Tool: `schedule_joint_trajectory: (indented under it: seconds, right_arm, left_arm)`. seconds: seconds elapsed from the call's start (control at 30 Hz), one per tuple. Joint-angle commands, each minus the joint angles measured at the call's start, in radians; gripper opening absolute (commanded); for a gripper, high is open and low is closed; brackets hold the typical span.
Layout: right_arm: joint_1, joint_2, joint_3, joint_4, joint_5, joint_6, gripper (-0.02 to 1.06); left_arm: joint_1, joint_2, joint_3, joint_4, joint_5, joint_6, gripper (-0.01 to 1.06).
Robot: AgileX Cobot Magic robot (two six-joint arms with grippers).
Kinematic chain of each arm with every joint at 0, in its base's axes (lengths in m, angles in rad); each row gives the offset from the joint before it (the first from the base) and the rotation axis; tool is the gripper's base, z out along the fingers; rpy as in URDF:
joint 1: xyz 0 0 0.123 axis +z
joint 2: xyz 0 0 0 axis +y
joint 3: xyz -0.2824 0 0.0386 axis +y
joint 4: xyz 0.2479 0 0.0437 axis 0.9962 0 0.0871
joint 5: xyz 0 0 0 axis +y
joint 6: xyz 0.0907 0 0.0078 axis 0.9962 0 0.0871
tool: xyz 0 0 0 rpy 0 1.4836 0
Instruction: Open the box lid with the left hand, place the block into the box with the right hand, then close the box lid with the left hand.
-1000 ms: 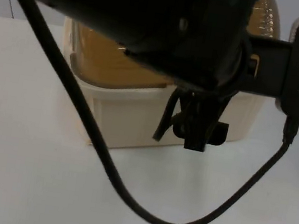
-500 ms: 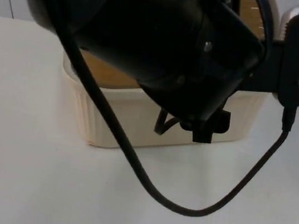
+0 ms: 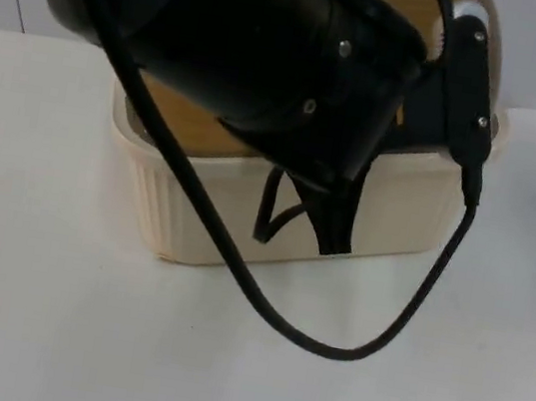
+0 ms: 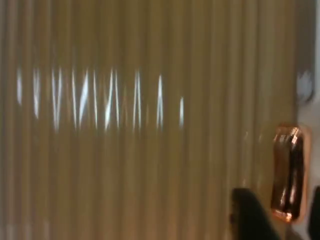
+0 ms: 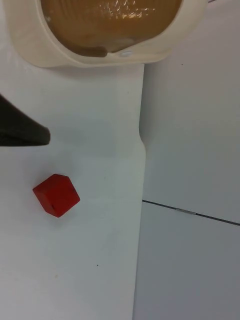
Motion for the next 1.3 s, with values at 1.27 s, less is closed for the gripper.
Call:
schedule_joint_trajectory:
  seconds: [1.27]
  right_arm:
    - [-0.002,-0.001,-0.008,-0.006,-0.003,-0.003,1.05]
  left_arm:
    - [0.154,-0.138,0.146,-0.22,-0.461,-0.004,0.0]
